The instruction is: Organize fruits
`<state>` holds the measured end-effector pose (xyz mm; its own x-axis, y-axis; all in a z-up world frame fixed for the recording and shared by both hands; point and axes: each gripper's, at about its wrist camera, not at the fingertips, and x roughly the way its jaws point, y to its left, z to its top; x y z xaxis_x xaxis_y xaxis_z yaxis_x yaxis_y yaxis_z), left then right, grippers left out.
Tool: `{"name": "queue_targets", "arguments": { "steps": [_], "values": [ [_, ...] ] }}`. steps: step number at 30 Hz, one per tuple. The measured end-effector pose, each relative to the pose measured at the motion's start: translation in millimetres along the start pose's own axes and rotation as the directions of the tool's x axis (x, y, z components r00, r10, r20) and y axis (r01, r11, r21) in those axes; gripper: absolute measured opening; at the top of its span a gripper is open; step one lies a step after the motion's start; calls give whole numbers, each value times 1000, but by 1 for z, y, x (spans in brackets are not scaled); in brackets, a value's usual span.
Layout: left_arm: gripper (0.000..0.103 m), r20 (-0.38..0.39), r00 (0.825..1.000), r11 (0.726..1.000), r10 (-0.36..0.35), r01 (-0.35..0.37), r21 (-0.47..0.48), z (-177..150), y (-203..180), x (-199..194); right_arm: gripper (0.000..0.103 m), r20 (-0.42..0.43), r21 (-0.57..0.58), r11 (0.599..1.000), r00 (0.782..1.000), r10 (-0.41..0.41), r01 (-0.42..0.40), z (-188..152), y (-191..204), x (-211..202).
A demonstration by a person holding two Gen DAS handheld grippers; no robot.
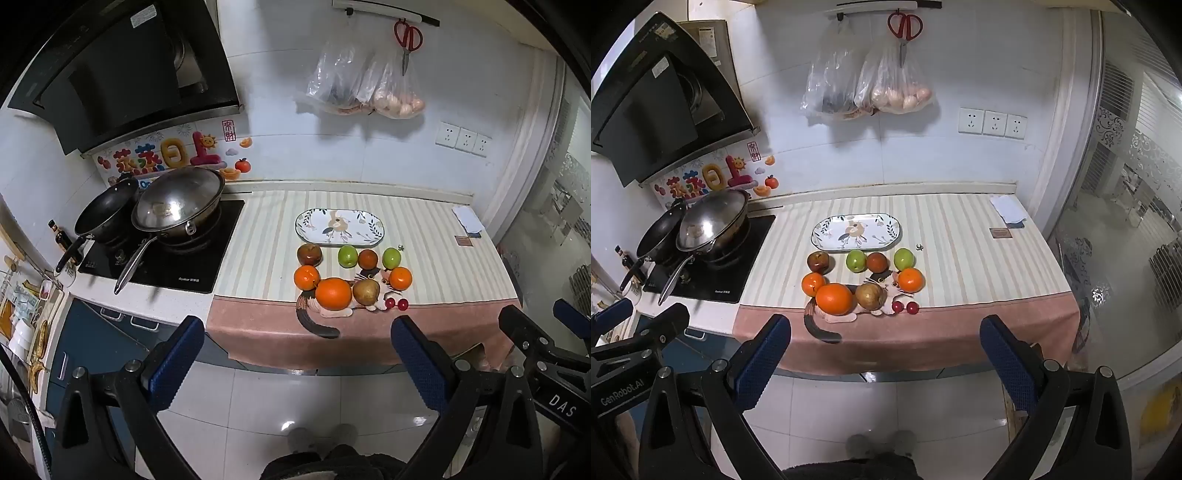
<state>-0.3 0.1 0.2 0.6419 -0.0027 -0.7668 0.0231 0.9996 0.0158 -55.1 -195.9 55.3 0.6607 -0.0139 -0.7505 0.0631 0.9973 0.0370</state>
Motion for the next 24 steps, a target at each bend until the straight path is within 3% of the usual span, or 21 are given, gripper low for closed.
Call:
{"name": "queue_targets", "arguments": {
  "steps": [24],
  "values": [
    [103,5,1000,1000,0,0,-3,2,-13,-6,103,13,-8,1000,1000,1,-1,-5,-3,-15]
  ]
}}
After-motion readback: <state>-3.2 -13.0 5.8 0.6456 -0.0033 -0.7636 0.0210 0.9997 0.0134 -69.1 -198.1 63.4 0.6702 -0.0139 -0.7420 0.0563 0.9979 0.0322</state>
